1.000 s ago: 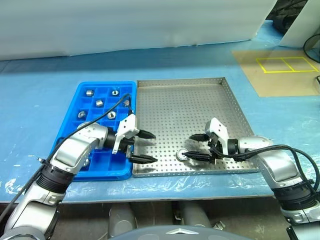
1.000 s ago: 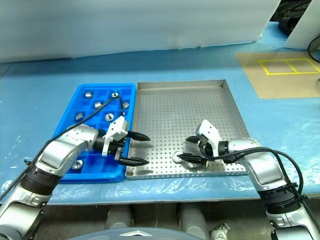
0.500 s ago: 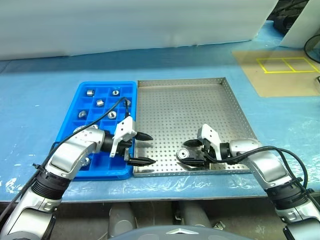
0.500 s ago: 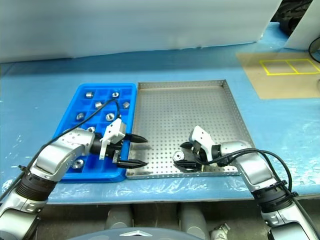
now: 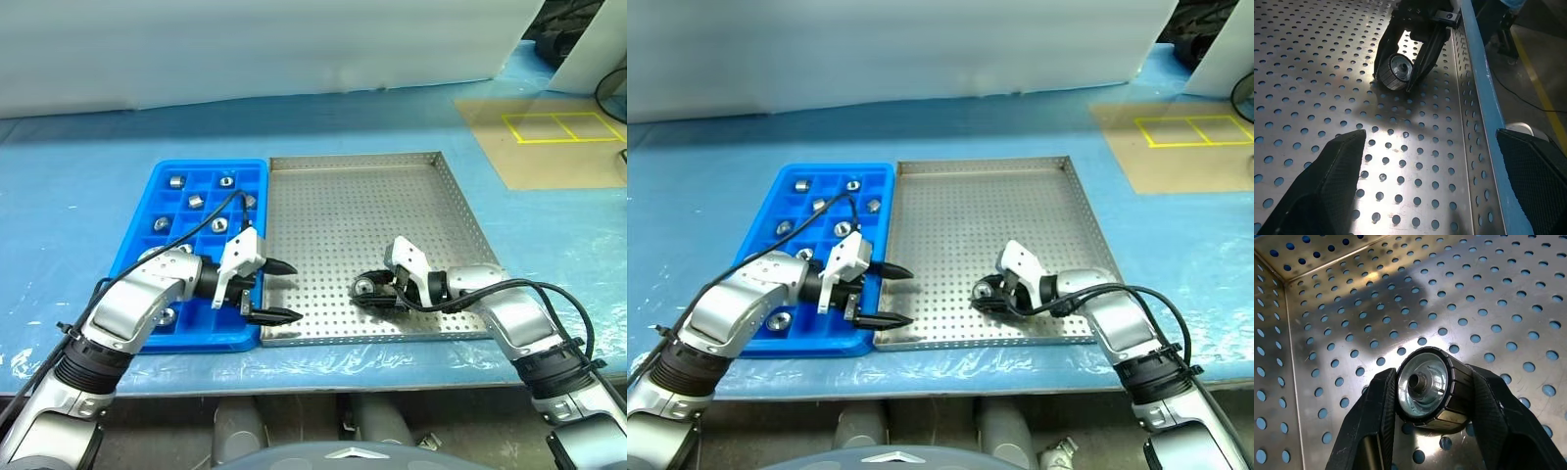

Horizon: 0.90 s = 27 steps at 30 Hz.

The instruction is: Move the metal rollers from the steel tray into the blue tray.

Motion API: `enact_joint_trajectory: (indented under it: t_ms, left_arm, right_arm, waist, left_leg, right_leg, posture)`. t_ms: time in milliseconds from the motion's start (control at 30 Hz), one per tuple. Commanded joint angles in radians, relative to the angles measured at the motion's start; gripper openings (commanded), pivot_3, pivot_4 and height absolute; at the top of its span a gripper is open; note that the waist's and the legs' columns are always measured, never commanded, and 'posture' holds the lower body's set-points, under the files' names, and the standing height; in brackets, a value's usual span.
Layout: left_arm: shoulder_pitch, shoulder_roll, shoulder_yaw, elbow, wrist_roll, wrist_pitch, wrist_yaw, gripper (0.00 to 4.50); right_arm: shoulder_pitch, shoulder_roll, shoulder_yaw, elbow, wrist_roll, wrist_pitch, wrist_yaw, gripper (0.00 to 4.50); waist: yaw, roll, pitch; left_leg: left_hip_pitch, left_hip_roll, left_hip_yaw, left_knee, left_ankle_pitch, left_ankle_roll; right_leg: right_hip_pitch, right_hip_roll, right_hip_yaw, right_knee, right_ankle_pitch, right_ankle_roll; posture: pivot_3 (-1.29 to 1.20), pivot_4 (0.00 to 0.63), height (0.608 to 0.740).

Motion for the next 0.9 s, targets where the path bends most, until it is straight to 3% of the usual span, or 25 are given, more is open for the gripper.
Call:
enact_joint_trajectory:
  t_ms: [33,333,467,667,900]
  left_arm:
    - [-0.003,0.037,0.072,-0.032,-0.022,0.007,0.009,4.50]
    - [0.052,0.143,0.246,-0.042,-0.041,0.024,0.048,4.50]
    - [0.176,0.186,0.358,-0.124,-0.076,0.055,0.080,4.50]
    - [0.424,0.191,0.547,-0.312,-0.151,0.126,0.147,4.50]
    - [0.704,0.140,0.759,-0.519,-0.242,0.194,0.218,4.50]
  right_arm:
    - [-0.061,0.035,-0.004,0.003,-0.001,-0.026,-0.012,1.75]
    - [-0.262,0.154,0.030,0.070,0.029,-0.017,0.061,1.75]
    - [-0.357,0.220,0.062,0.133,0.042,-0.028,0.132,1.75]
    - [-0.507,0.407,0.069,0.287,0.106,0.045,0.176,1.75]
    - [-0.551,0.478,0.144,0.412,0.079,0.029,0.286,1.75]
  waist:
    - [-0.002,0.000,0.000]
    - [0.003,0.000,0.000]
    - [0.007,0.000,0.000]
    - [0.033,-0.001,0.001]
    - [0.113,-0.001,0.001]
  left_leg:
    - [0.000,0.000,0.000,0.000,0.000,0.000]
    - [0.000,0.000,-0.001,0.000,0.000,0.000]
    - [-0.001,0.000,-0.001,-0.001,0.000,0.000]
    - [-0.001,0.001,-0.001,-0.002,-0.001,0.001]
    - [-0.005,0.002,-0.002,-0.002,-0.003,0.005]
  right_leg:
    - [0.000,0.000,0.000,0.000,0.000,0.000]
    - [-0.001,0.000,-0.001,0.000,0.000,0.000]
    - [-0.003,0.000,-0.002,-0.001,0.000,0.000]
    - [-0.004,-0.001,-0.003,-0.001,-0.001,-0.001]
    - [-0.004,-0.002,-0.007,-0.003,-0.002,-0.003]
  posture:
    - [-0.04,0.150,0.740]
    - [0.08,0.150,0.740]
    - [0.16,0.150,0.740]
    - [0.32,0.150,0.740]
    - [0.47,0.150,0.740]
